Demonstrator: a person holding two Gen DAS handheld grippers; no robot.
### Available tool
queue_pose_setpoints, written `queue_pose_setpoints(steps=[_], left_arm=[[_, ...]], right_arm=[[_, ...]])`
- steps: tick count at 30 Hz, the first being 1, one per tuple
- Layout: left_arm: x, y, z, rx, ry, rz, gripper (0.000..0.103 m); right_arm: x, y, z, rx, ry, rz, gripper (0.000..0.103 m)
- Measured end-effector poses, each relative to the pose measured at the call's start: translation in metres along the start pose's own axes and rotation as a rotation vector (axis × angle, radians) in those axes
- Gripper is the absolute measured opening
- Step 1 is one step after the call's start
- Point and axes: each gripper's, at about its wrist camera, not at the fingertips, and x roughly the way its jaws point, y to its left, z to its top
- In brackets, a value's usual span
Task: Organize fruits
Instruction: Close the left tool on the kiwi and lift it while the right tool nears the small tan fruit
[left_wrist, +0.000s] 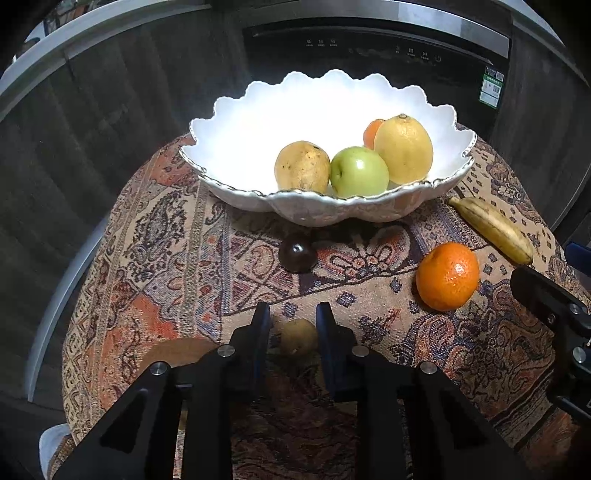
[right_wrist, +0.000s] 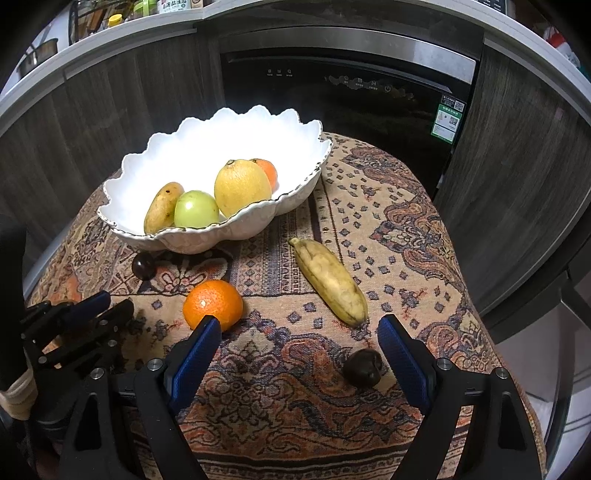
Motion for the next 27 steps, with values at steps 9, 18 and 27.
queue_pose_setpoints(steps=[9,18,27], left_arm=[[-0.030,0.026,0.002,-0.041,-0.054,0.042,0.064],[-0.034,0.056,-0.013,-0.088,-0.026,0.045,0.074],[-0.018,0.068,-0.024,-0.118,0.030,0.023,0.078]], right_arm=[[-0.013,0.013,0.008,-0.016,-0.026,0.026,0.088],[-0.019,0.041,0.007,-0.063,-0.037,0.042,0.088],[-0.010,0.061,0.000,-0.097,-0.013,0.040,0.088]])
